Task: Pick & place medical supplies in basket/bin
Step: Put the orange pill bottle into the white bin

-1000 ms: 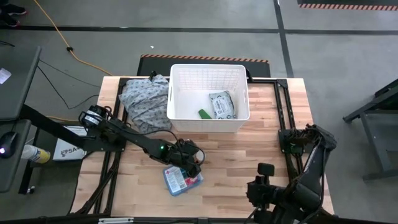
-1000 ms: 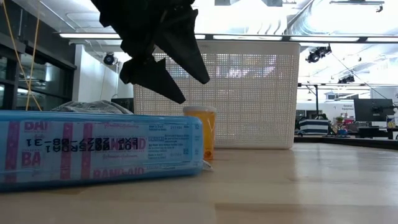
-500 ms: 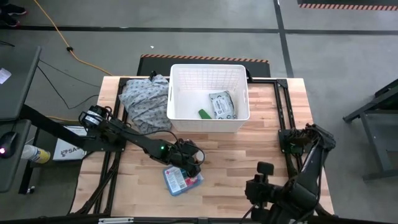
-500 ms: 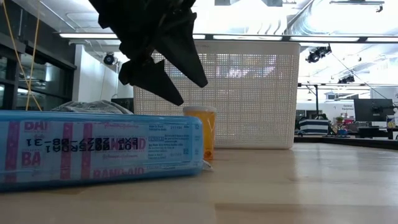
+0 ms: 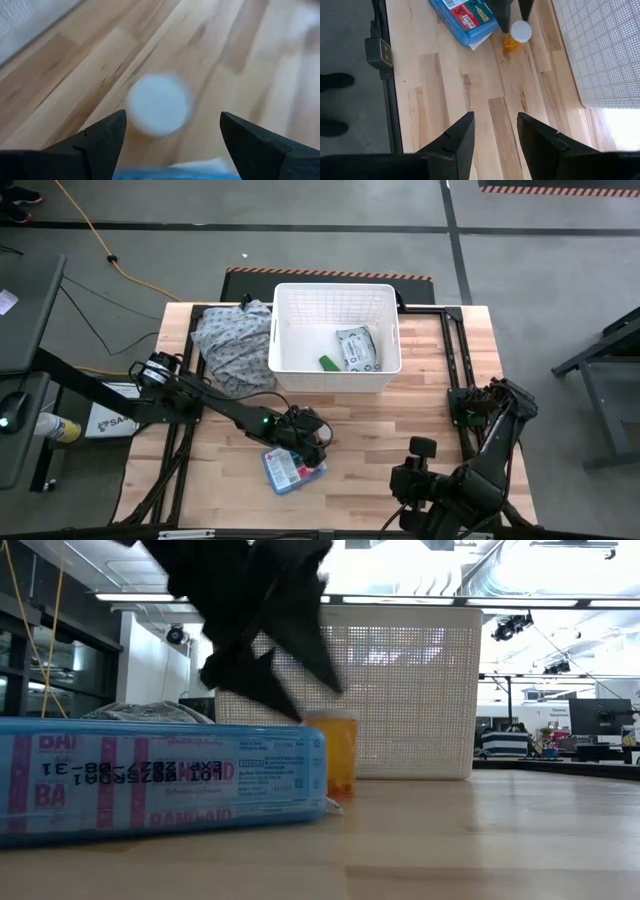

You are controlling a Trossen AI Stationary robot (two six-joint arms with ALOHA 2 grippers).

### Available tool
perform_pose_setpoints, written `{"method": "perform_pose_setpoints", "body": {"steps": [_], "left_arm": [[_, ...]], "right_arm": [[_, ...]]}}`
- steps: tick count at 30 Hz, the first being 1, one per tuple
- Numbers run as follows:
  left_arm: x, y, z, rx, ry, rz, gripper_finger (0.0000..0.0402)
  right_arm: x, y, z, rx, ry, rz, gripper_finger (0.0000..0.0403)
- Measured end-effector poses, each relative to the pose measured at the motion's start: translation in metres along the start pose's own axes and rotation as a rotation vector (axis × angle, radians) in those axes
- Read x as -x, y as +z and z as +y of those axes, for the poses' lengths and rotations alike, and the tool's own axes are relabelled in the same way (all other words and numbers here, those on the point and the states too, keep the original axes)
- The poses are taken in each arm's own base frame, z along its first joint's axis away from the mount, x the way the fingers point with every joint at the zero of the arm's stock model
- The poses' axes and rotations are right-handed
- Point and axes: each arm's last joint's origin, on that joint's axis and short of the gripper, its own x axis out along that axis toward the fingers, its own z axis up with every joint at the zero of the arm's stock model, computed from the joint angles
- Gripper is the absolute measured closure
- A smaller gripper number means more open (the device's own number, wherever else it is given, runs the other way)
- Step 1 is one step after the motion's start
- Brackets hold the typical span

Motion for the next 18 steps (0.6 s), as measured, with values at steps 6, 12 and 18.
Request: {"method": "perform_pose_setpoints", "body": {"steps": [6,12,18], "left_arm": [[-0.009,-0.008,0.003,0.001,0.035,0.027,0.0048],[-0.014,-0.009,0.001,0.013,0.017,0.008,0.0048],[-0.018,-0.01,0.001,0.012,0.03,-0.004,0.0048]], "right_arm": [[-0.001,0.002,-0.001,-0.003,-0.002,0.003,0.0263],[-0.002,0.003,-0.002,0.007,-0.004,0.005,0.0263],[-0.004,0.005,-0.004,0.022,-0.008,0.006,0.0263]]}}
